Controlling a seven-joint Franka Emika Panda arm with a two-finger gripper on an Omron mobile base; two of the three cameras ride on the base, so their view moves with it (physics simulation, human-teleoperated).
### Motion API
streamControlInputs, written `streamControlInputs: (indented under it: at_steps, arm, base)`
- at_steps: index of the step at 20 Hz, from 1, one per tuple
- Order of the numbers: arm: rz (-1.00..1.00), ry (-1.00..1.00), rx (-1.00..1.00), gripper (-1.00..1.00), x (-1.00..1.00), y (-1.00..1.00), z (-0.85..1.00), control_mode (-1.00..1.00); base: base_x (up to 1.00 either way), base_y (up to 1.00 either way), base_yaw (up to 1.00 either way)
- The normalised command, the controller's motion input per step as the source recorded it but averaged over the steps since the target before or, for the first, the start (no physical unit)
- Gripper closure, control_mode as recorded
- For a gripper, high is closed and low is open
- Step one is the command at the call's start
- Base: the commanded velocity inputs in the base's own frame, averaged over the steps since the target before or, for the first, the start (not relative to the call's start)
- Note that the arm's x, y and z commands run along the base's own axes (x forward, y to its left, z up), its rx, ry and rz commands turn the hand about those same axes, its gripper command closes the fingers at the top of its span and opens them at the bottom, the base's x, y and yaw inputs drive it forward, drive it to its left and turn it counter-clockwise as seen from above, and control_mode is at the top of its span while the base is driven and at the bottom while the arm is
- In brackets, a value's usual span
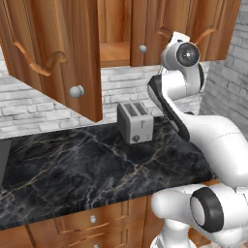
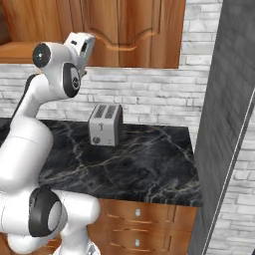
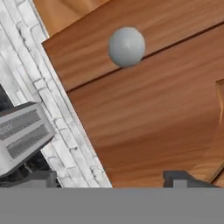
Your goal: Close all open cabinet doors.
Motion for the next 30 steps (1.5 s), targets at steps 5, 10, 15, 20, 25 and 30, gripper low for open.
streamControlInputs:
  at_steps: [5, 10, 15, 20, 25, 30]
  arm:
    - [0.00, -0.15, -0.06, -1.00, -1.00, 0.01, -0.12, -1.00]
    - [0.00, -0.09, -0.14, -1.00, -0.93, 0.09, 0.12, -1.00]
    - [0.00, 0.01, -0.06, -1.00, -0.36, 0.03, -0.24, -1.00]
    - [0.02, 0.01, -0.08, -1.00, -0.76, 0.08, -0.35, -1.00]
    - [0.01, 0.00, -0.08, -1.00, -0.96, 0.23, -0.06, -1.00]
    - [0.00, 0.00, -0.07, -1.00, -0.90, 0.35, 0.00, -1.00]
  base:
    - [0.00, 0.00, 0.00]
    - [0.00, 0.00, 0.00]
    - [0.00, 0.00, 0.00]
    - [0.00, 0.00, 0.00]
    - [0.00, 0.00, 0.00]
    - [0.00, 0.00, 0.00]
